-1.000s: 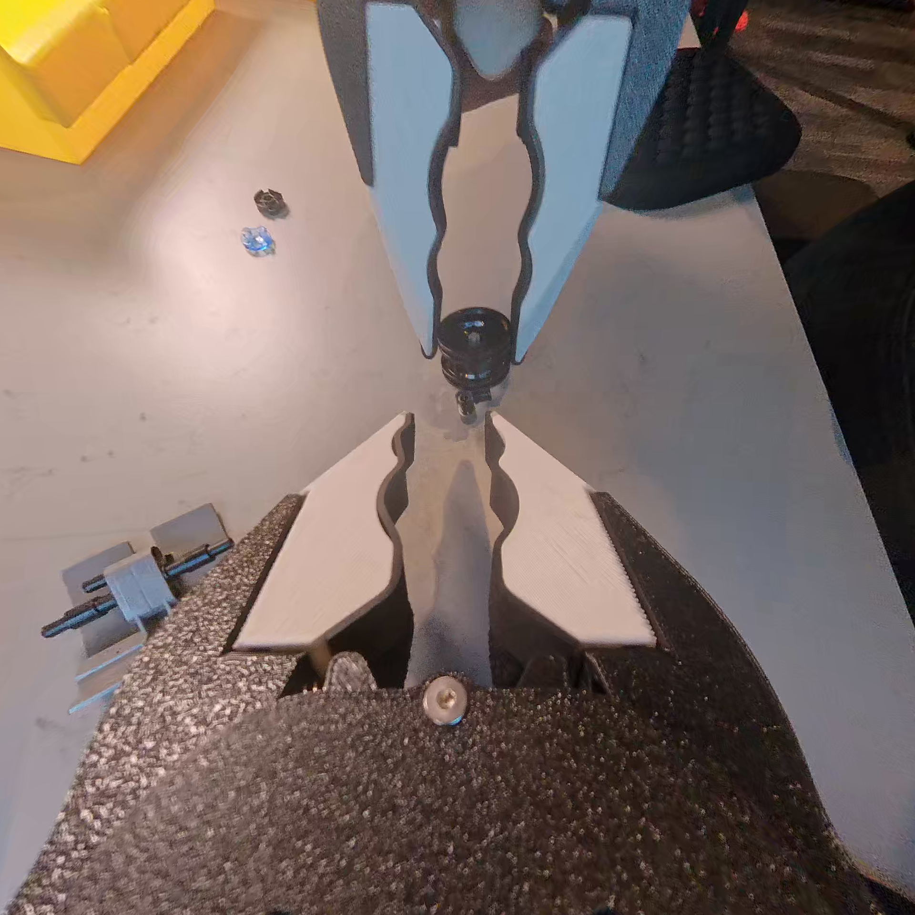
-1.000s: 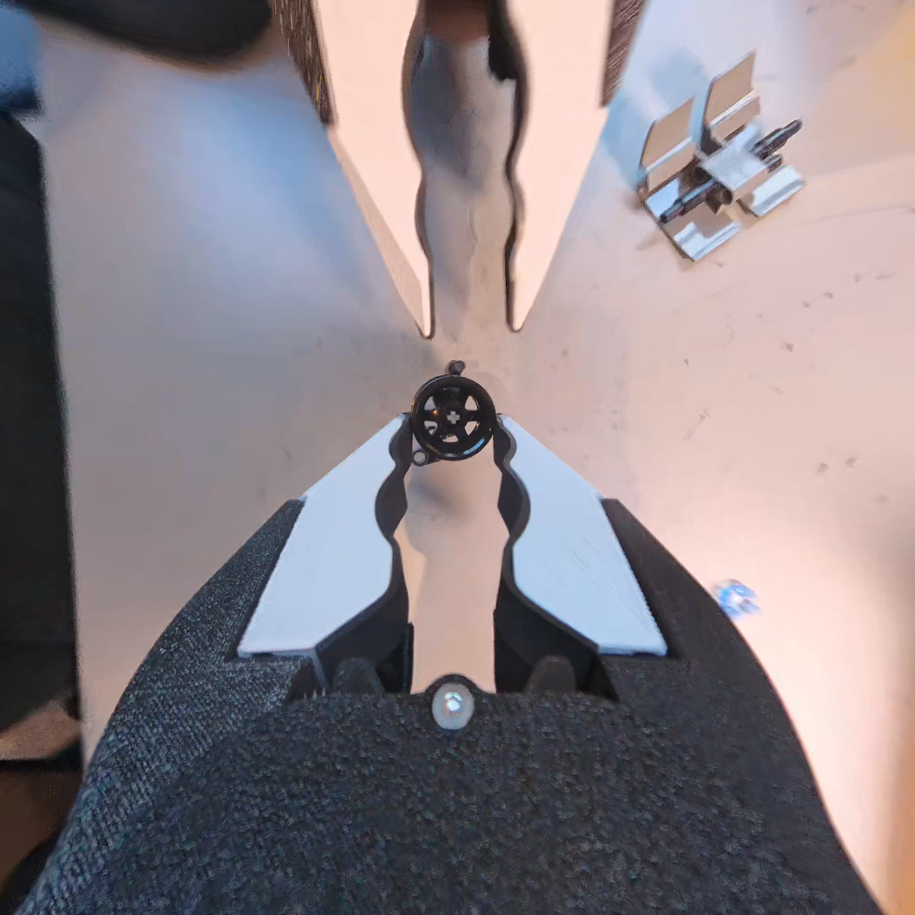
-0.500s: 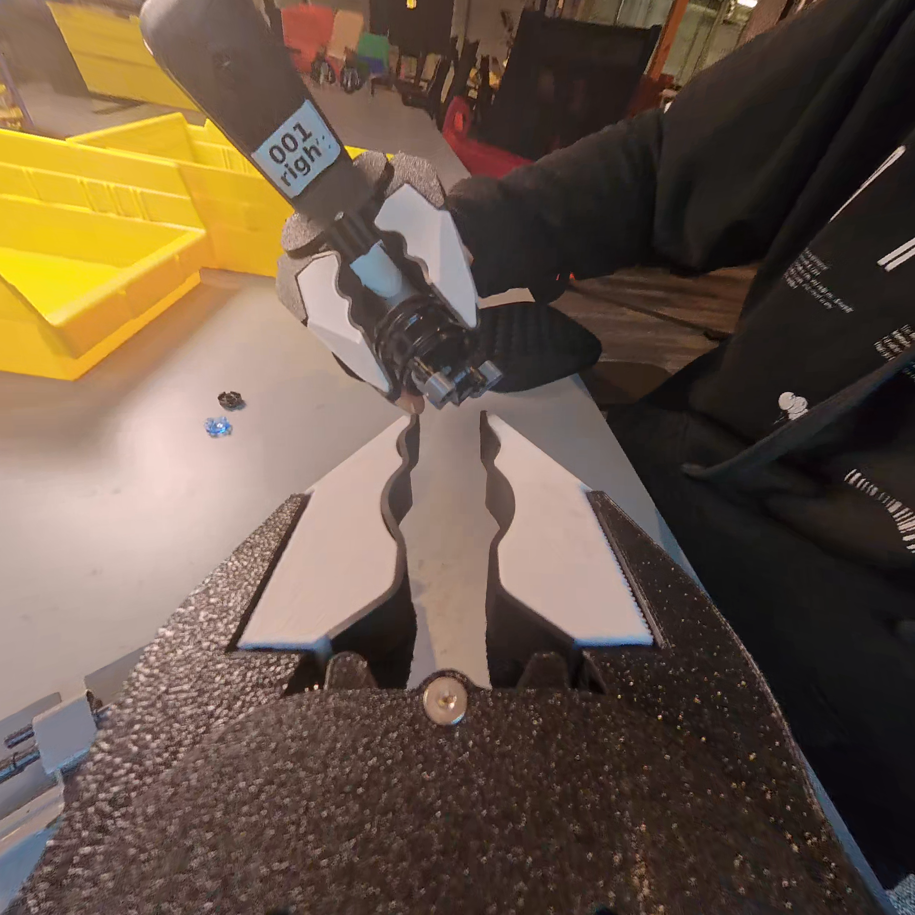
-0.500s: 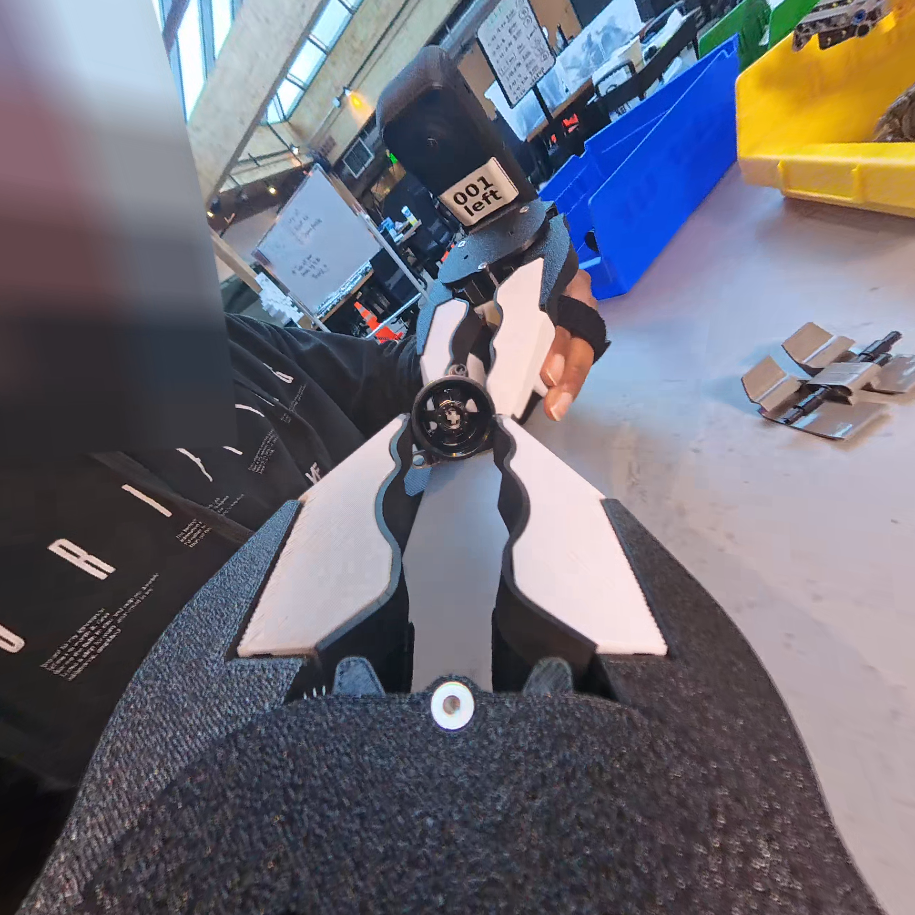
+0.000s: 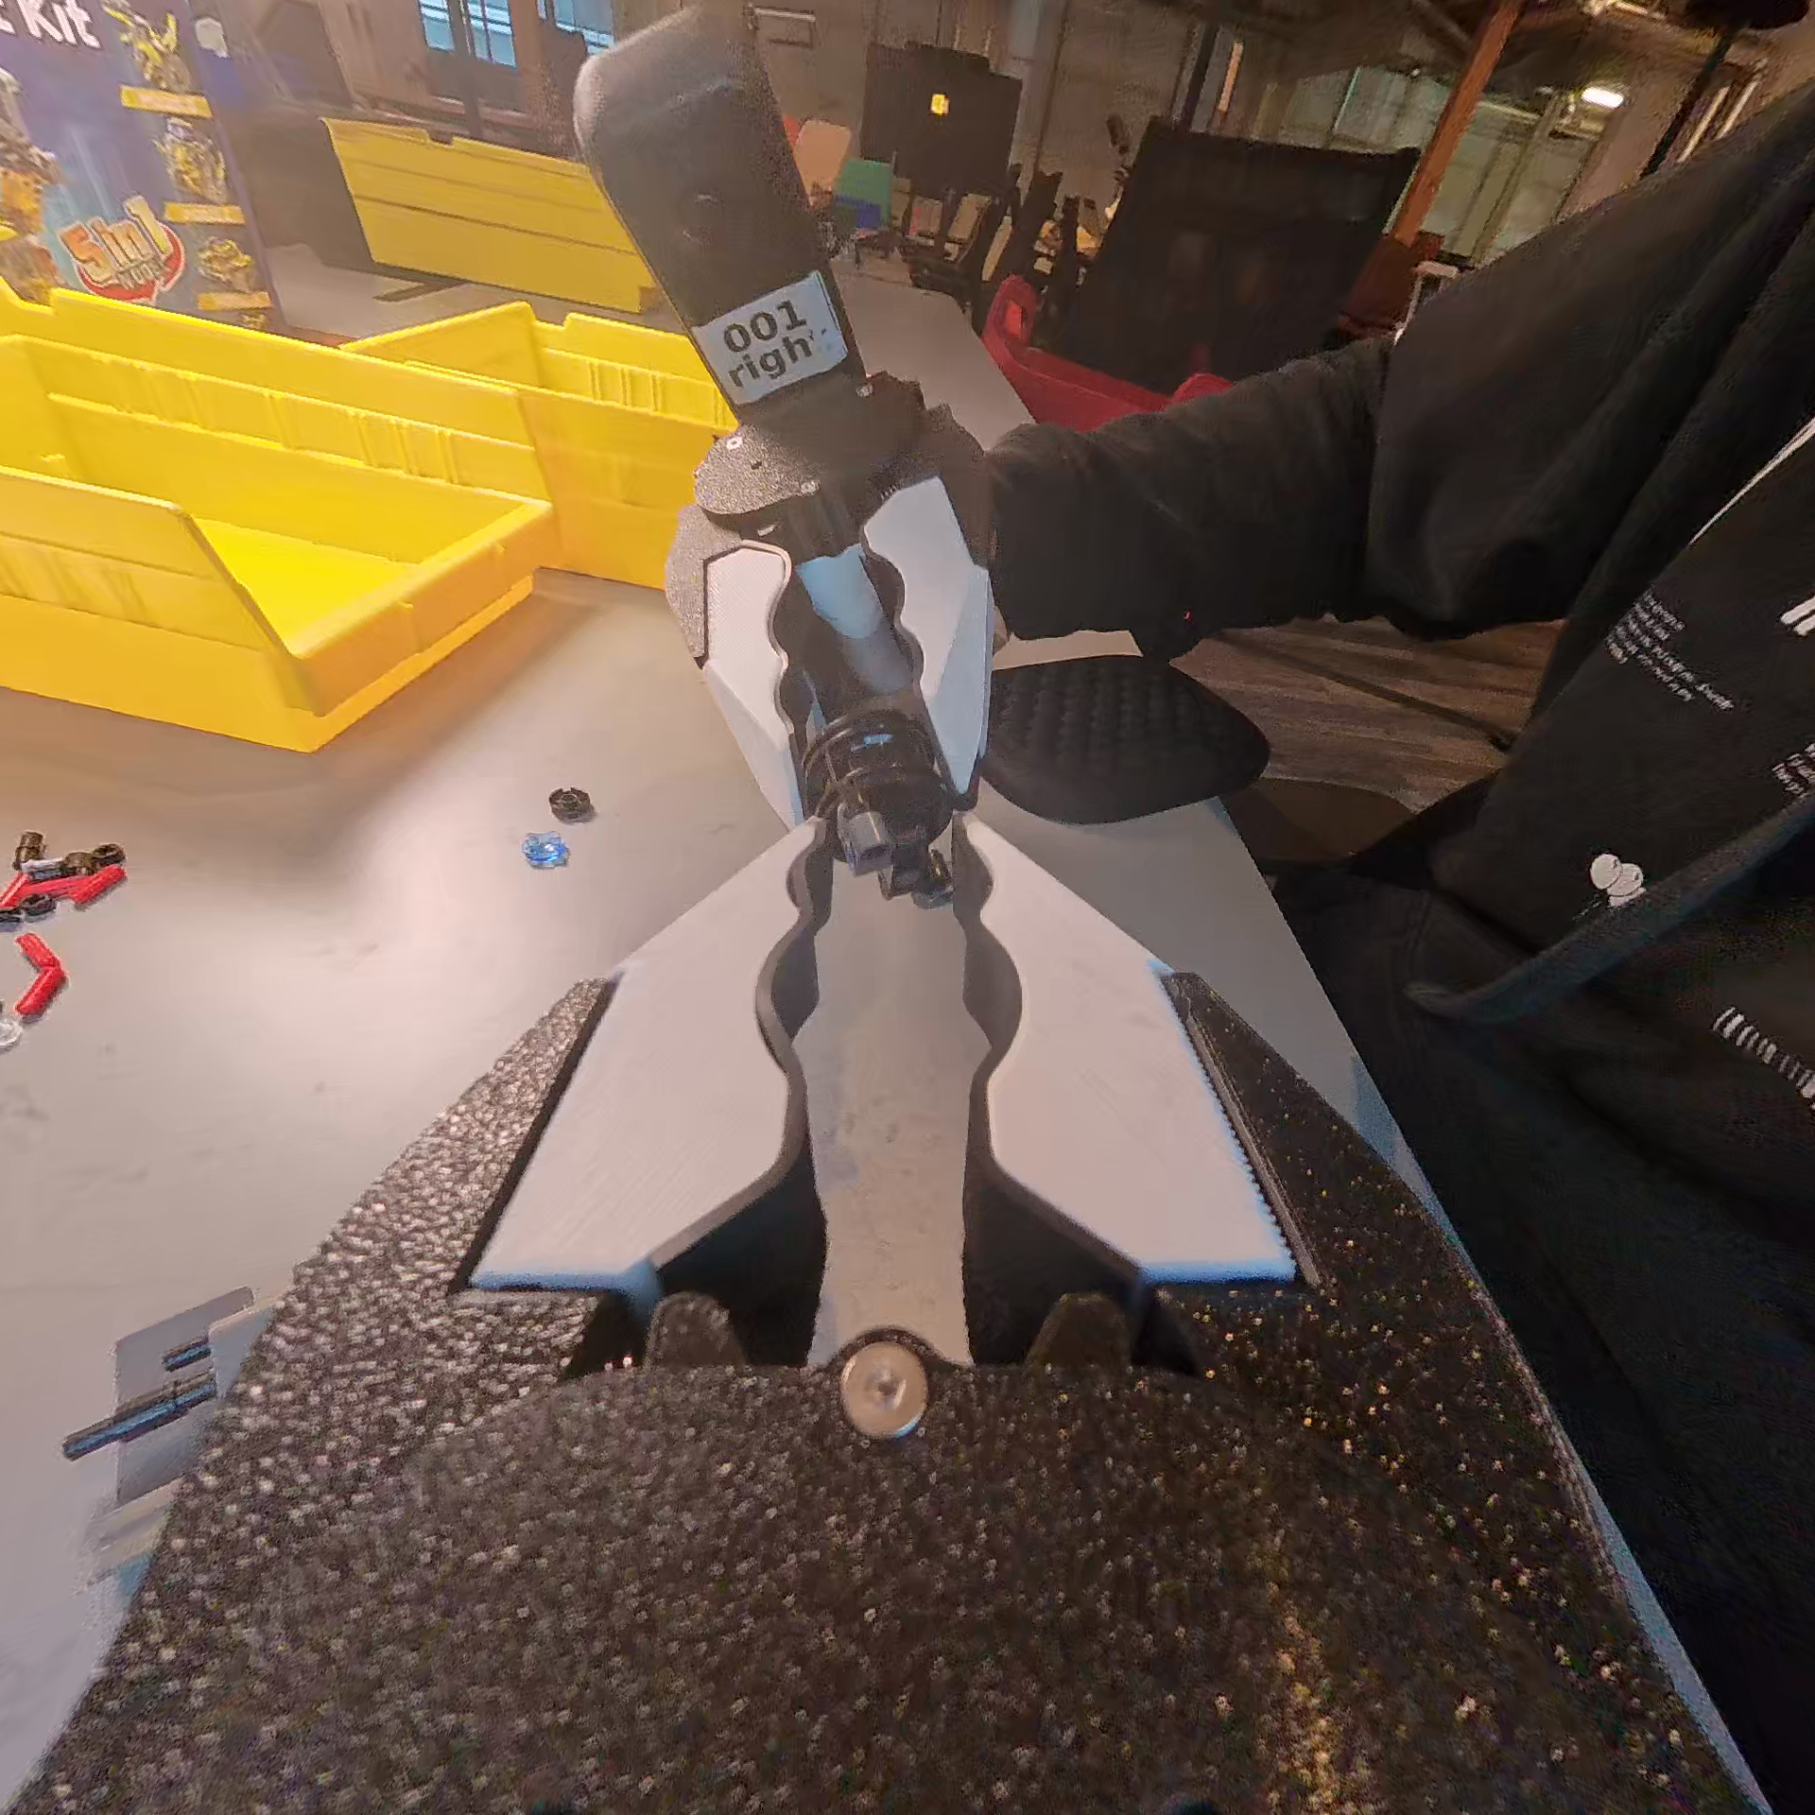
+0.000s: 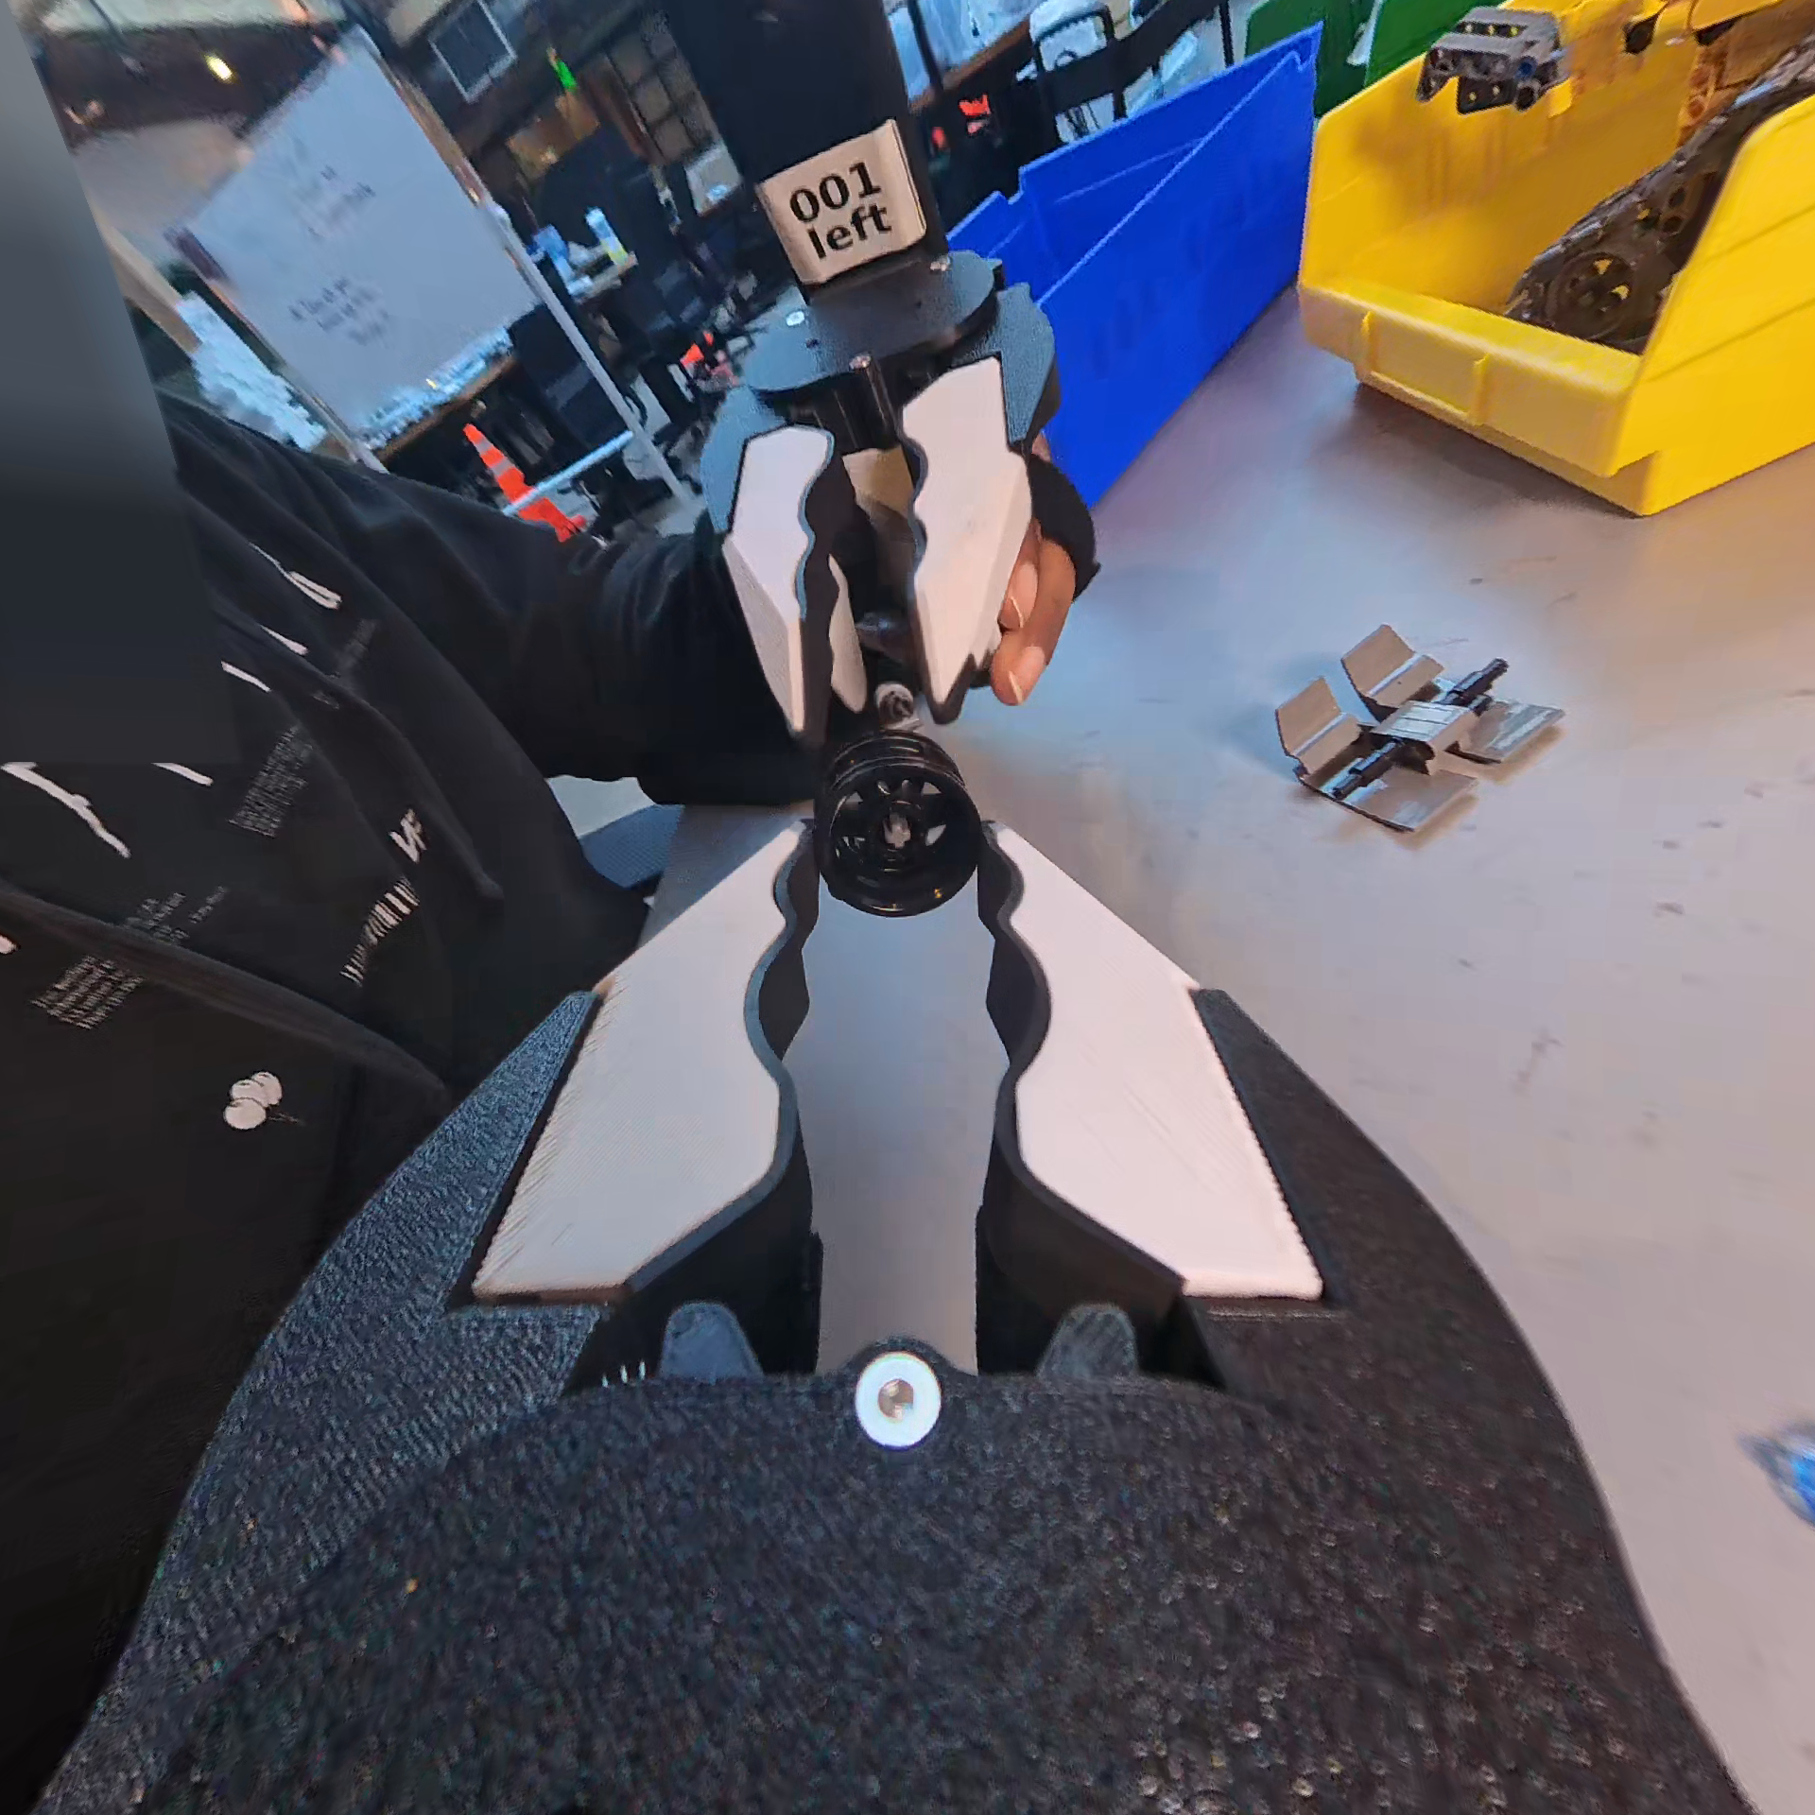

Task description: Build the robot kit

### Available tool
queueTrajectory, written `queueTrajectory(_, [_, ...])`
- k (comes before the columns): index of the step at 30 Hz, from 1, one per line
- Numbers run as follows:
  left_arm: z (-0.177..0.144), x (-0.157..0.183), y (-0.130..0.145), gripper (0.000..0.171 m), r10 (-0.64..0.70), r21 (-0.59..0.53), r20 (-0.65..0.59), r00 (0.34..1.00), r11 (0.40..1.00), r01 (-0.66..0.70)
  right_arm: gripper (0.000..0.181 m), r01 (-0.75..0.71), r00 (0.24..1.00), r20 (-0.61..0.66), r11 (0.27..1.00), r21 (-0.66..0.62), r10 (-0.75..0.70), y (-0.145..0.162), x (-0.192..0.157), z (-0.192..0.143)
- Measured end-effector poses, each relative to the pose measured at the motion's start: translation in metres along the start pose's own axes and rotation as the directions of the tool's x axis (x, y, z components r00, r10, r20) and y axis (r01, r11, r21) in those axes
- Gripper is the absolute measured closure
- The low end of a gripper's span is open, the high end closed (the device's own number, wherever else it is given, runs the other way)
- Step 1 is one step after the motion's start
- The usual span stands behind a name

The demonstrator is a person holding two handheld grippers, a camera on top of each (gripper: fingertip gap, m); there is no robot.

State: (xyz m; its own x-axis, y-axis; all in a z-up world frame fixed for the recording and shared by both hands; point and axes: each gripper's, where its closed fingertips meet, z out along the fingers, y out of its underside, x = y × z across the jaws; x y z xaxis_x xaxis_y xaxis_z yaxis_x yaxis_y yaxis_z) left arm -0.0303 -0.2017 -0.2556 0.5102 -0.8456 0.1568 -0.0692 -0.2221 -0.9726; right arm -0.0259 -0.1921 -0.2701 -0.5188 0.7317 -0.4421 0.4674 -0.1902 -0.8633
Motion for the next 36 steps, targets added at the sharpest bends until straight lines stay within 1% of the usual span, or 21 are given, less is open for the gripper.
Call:
queueTrajectory(2, [-0.001,-0.004,0.0,0.148,-0.021,-0.002,0.015,1.0,1.0,0.021,0.149,0.035,0.999,-0.034,0.999,-0.023,-0.036,0.002,0.004,0.0])
queueTrajectory(4, [0.001,-0.011,0.009,0.162,-0.012,-0.054,0.064,0.998,0.998,0.016,0.149,0.062,0.996,-0.066,0.998,-0.033,-0.064,0.002,0.007,-0.001])
queueTrajectory(6, [0.003,-0.018,0.014,0.164,0.021,-0.094,0.126,0.992,0.996,-0.01,0.149,0.082,0.989,-0.118,0.994,-0.069,-0.09,0.007,0.015,-0.002])
queueTrajectory(8, [0.005,-0.027,0.017,0.164,0.075,-0.124,0.203,0.976,0.991,-0.05,0.149,0.073,0.982,-0.17,0.994,-0.078,-0.085,0.007,0.022,-0.004])
queueTrajectory(10, [0.005,-0.035,0.017,0.165,0.194,-0.16,0.292,0.937,0.975,-0.152,0.149,0.045,0.973,-0.222,0.997,-0.059,-0.057,0.005,0.029,-0.006])
queueTrajectory(13, [0.004,-0.042,0.011,0.165,0.39,-0.229,0.392,0.833,0.918,-0.322,0.149,-0.017,0.965,-0.262,1.0,0.011,0.019,0.001,0.033,-0.007])
queueTrajectory(17, [0.005,-0.042,0.003,0.165,0.546,-0.286,0.459,0.701,0.838,-0.465,0.15,-0.092,0.961,-0.252,0.99,0.11,0.117,-0.003,0.034,-0.011])
queueTrajectory(18, [0.005,-0.041,0.002,0.165,0.592,-0.308,0.467,0.656,0.805,-0.507,0.15,-0.113,0.96,-0.243,0.985,0.132,0.143,-0.004,0.033,-0.012])
queueTrajectory(20, [0.005,-0.039,-0.002,0.166,0.702,-0.372,0.477,0.529,0.706,-0.602,0.15,-0.167,0.955,-0.214,0.969,0.179,0.204,-0.007,0.032,-0.012])
queueTrajectory(23, [0.007,-0.036,-0.003,0.166,0.785,-0.438,0.464,0.409,0.605,-0.665,0.15,-0.216,0.949,-0.182,0.953,0.212,0.256,-0.007,0.031,-0.013])
queueTrajectory(25, [0.008,-0.035,-0.002,0.166,0.845,-0.493,0.435,0.31,0.512,-0.703,0.15,-0.237,0.945,-0.172,0.946,0.221,0.277,-0.006,0.031,-0.013])
queueTrajectory(26, [0.008,-0.035,-0.001,0.165,0.865,-0.514,0.423,0.271,0.475,-0.714,0.15,-0.252,0.942,-0.166,0.941,0.225,0.292,-0.005,0.031,-0.013])
queueTrajectory(28, [0.009,-0.036,0.001,0.165,0.882,-0.537,0.41,0.234,0.44,-0.72,0.15,-0.25,0.941,-0.172,0.942,0.223,0.29,-0.003,0.033,-0.013])
queueTrajectory(29, [0.009,-0.037,0.002,0.165,0.885,-0.541,0.407,0.227,0.434,-0.72,0.15,-0.246,0.941,-0.179,0.944,0.221,0.287,-0.003,0.035,-0.013])
queueTrajectory(30, [0.009,-0.039,0.003,0.165,0.876,-0.533,0.415,0.247,0.454,-0.715,0.15,-0.238,0.941,-0.19,0.947,0.215,0.28,-0.002,0.036,-0.013])
queueTrajectory(31, [0.009,-0.04,0.005,0.165,0.852,-0.507,0.431,0.296,0.5,-0.702,0.15,-0.221,0.942,-0.205,0.952,0.21,0.264,-0.001,0.038,-0.012])
queueTrajectory(33, [0.009,-0.042,0.009,0.165,0.778,-0.433,0.459,0.43,0.618,-0.656,0.15,-0.164,0.946,-0.249,0.969,0.185,0.207,-0.001,0.042,-0.012])
queueTrajectory(36, [0.008,-0.047,0.014,0.165,0.667,-0.357,0.471,0.577,0.742,-0.567,0.149,-0.093,0.941,-0.31,0.986,0.138,0.132,0.0,0.048,-0.011])
